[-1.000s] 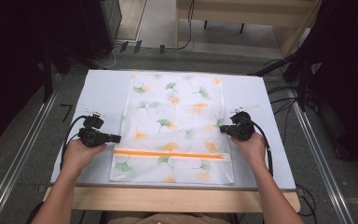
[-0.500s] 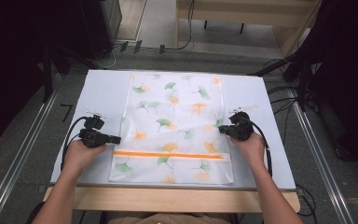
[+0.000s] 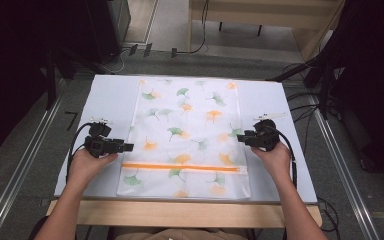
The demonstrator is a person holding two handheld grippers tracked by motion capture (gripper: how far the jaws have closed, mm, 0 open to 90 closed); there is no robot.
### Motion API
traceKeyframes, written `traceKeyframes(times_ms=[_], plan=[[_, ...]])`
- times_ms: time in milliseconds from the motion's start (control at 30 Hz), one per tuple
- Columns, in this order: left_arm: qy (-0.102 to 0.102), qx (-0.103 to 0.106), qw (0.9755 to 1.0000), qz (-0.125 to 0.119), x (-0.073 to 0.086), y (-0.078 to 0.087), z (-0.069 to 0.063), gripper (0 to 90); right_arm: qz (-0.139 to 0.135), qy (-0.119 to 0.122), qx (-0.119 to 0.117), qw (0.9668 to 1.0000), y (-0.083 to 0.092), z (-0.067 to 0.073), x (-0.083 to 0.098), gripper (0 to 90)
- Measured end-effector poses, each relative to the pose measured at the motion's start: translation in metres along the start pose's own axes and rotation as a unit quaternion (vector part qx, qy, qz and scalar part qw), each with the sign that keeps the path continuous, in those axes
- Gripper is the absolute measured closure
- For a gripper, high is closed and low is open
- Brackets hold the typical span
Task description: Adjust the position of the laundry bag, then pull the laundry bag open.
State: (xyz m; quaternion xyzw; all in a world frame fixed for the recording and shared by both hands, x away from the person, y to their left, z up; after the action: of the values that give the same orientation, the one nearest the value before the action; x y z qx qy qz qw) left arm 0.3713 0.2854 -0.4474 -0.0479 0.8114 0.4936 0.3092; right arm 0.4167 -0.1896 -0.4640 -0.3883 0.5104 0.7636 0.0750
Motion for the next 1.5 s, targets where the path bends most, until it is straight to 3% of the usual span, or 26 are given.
traceKeyframes(times_ms=[100, 267, 400, 533, 700, 900, 1500], plan=[[-0.002, 0.006, 1.0000, -0.004, -0.001, 0.001, -0.002, 38.8, -0.010, -0.006, -0.003, 0.9999, 0.007, -0.001, 0.001, 59.1], [0.000, 0.024, 0.9996, -0.012, -0.004, 0.000, -0.007, 34.8, -0.003, -0.008, -0.011, 0.9999, 0.018, 0.002, 0.008, 59.2], [-0.004, 0.038, 0.9991, -0.018, -0.006, -0.001, -0.012, 31.0, 0.000, 0.001, -0.013, 0.9999, 0.024, 0.008, 0.012, 59.5], [-0.014, 0.048, 0.9987, -0.008, -0.006, -0.003, -0.017, 28.9, 0.000, 0.010, -0.016, 0.9998, 0.028, 0.013, 0.015, 60.1], [-0.020, 0.051, 0.9985, -0.006, -0.009, -0.006, -0.025, 29.4, 0.001, 0.012, -0.020, 0.9997, 0.031, 0.016, 0.019, 60.9], [-0.042, 0.052, 0.9978, 0.000, -0.013, -0.011, -0.036, 32.1, 0.001, 0.012, -0.020, 0.9997, 0.040, 0.021, 0.026, 61.6], [-0.090, 0.078, 0.9927, 0.017, -0.022, -0.029, -0.070, 34.2, 0.003, 0.008, -0.028, 0.9996, 0.059, 0.032, 0.053, 63.3]])
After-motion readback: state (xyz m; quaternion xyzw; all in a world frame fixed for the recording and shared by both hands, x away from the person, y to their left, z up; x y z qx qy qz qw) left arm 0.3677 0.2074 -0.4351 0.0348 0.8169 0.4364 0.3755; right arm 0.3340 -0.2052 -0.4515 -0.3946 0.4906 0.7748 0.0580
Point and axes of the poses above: each handheld gripper's, and its own axes: y roughly backward along the jaws, x roughly out of its underside, z roughly to its left, the point moved 3 cm from there along -y, roughly forward along the jaws, and after that the axes turned 1 degree about x, right-handed, at the moved point
